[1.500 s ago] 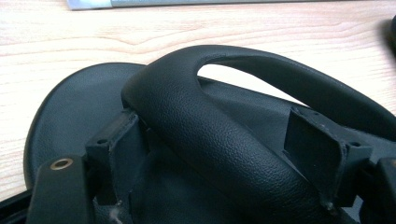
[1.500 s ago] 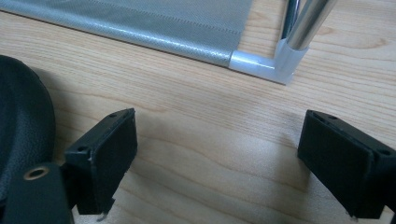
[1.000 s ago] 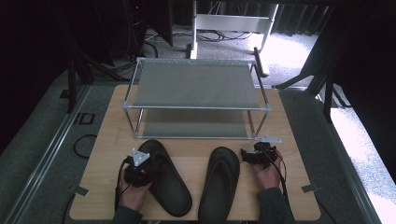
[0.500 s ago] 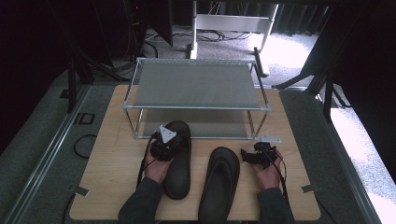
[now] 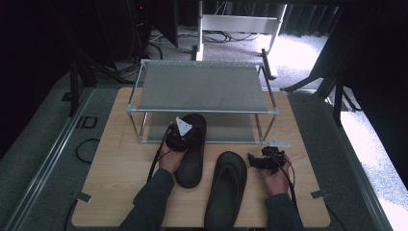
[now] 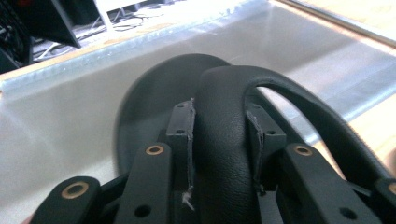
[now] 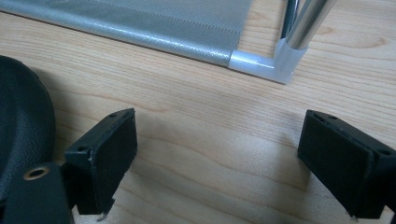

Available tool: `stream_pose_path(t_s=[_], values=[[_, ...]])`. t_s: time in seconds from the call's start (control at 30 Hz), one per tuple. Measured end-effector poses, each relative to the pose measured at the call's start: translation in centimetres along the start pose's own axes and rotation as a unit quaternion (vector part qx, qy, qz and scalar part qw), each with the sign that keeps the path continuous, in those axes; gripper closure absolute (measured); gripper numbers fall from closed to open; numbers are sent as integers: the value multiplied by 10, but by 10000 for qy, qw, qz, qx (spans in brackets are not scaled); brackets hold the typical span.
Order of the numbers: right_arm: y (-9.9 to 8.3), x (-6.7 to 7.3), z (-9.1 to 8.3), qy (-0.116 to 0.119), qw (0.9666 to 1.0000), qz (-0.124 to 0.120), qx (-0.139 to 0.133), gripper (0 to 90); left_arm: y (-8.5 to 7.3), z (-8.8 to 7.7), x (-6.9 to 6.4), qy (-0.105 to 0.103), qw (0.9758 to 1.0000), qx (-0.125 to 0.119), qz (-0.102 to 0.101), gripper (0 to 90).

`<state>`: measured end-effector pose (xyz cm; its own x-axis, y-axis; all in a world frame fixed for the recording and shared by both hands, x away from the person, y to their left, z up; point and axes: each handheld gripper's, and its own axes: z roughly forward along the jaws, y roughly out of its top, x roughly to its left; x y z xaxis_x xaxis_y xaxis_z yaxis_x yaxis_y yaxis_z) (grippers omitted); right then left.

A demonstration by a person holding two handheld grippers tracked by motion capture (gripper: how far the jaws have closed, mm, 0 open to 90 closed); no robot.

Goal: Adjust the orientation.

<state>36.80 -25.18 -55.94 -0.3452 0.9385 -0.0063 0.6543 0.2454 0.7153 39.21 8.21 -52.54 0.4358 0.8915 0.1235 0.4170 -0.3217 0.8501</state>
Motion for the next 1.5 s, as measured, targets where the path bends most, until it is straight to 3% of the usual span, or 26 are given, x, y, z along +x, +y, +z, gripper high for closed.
stream_pose_path(t_s=[0.07, 0.23, 0.33, 0.47, 0.6, 0.7, 0.77, 0.93, 1.0, 1.17, 1.4, 1.5], values=[[0, 0, 0, 7, 10000, -6, 1, 118, -4, 1, 0, -92, 9999, 48, 5, 560], [0, 0, 0, 7, 10000, -18, 2, 118, -11, -13, 0, -113, 9999, -34, -104, 433], [0, 0, 0, 6, 10000, -19, 5, 120, -16, -29, 1, -155, 9996, -140, -177, 409], [0, 0, -4, -133, 9998, 114, -69, 329, -26, -51, 1, -207, 9993, -195, -258, 331], [2, -2, -6, -195, 9996, 176, -40, 437, -40, -67, 0, -418, 9981, -148, -426, 291], [4, -7, -8, -229, 9994, 245, -115, 492, -51, -76, -2, -509, 9973, -117, -520, 268], [6, -10, -10, -181, 9992, 293, -183, 500, -61, -80, -2, -602, 9949, -87, -808, 258], [15, -18, -12, -219, 9984, 323, -416, 537, -73, -87, -3, -673, 9921, 12, -1057, 220], [18, -21, -13, -264, 9977, 387, -484, 542, -74, -92, -5, -720, 9921, 23, -1024, 200], [28, -27, -14, -328, 9965, 396, -665, 547, -82, -104, -20, -729, 9947, 239, -683, 161], [38, -31, -9, -340, 9956, 431, -764, 583, -90, -107, -30, -725, 9949, 478, -504, 160], [40, -32, -5, -327, 9958, 434, -738, 605, -93, -108, -32, -749, 9942, 516, -565, 153]])
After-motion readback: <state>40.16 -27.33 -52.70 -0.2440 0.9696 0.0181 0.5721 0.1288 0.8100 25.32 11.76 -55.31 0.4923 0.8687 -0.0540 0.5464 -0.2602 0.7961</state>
